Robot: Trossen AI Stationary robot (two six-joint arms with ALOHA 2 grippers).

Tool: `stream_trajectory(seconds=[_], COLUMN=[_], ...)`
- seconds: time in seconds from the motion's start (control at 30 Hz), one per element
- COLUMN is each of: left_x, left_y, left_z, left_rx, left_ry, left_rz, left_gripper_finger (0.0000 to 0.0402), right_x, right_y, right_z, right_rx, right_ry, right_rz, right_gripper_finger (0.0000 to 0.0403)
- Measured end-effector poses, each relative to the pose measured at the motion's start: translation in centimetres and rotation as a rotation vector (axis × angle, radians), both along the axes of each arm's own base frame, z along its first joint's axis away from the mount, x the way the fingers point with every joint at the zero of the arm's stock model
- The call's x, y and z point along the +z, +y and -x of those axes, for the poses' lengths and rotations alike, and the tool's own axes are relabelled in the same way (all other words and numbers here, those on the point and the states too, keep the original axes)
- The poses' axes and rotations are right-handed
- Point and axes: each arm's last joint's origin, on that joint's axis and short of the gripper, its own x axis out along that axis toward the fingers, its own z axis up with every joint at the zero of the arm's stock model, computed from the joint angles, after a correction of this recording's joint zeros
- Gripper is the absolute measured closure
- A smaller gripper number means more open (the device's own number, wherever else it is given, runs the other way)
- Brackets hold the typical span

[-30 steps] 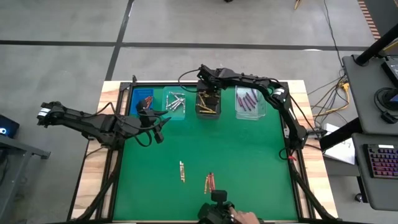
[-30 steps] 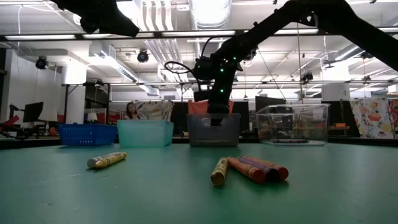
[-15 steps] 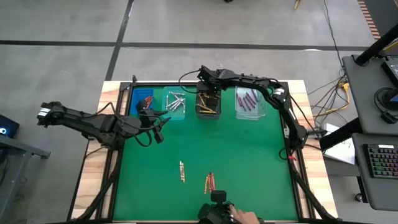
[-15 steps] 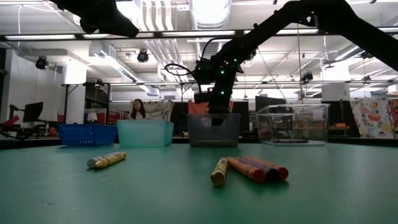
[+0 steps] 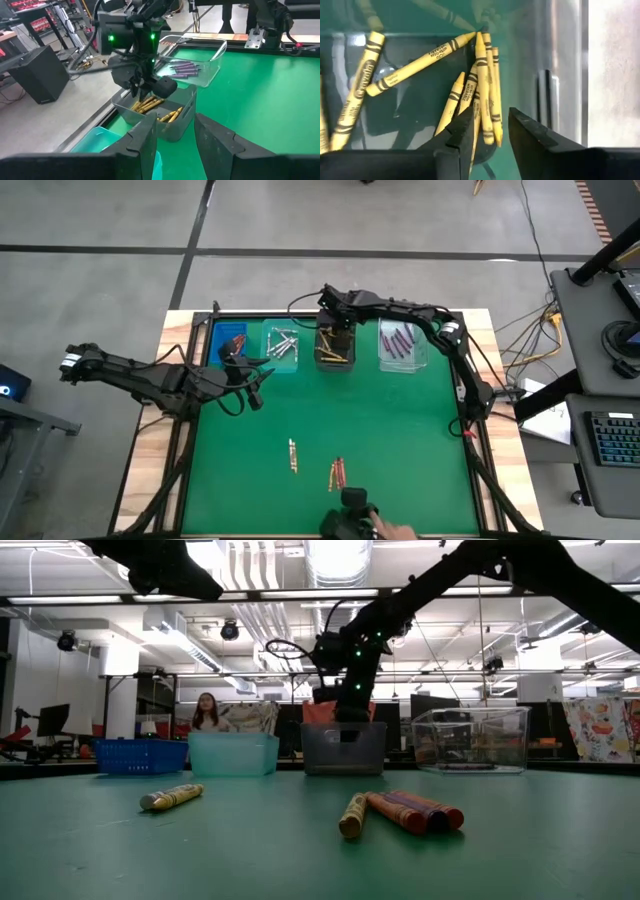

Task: Sort crayons
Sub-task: Put the white crayon into the light blue bin

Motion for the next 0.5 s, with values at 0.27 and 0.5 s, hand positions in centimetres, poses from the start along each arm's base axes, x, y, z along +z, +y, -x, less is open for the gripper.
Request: stream_trajectory(seconds=[0.27, 0.5], left_x=[-0.1, -0.9], left_y=[-0.3, -1.0], left_z=[-0.1, -1.1], left_rx=[-0.089, -0.216], left_ry=[-0.024, -0.002], left_rz=[0.100, 0.252], left_gripper_finger=[0.0288, 0.0288], right_x=[4.7, 10.7], right_y=[2.7, 8.1], right_z=[1.1, 2.8], right_rx=[-0.058, -0.005], right_ry=[-0.057, -0.179], right_rz=[-0.078, -0.269], right_gripper_finger=[0.0288, 0.0306])
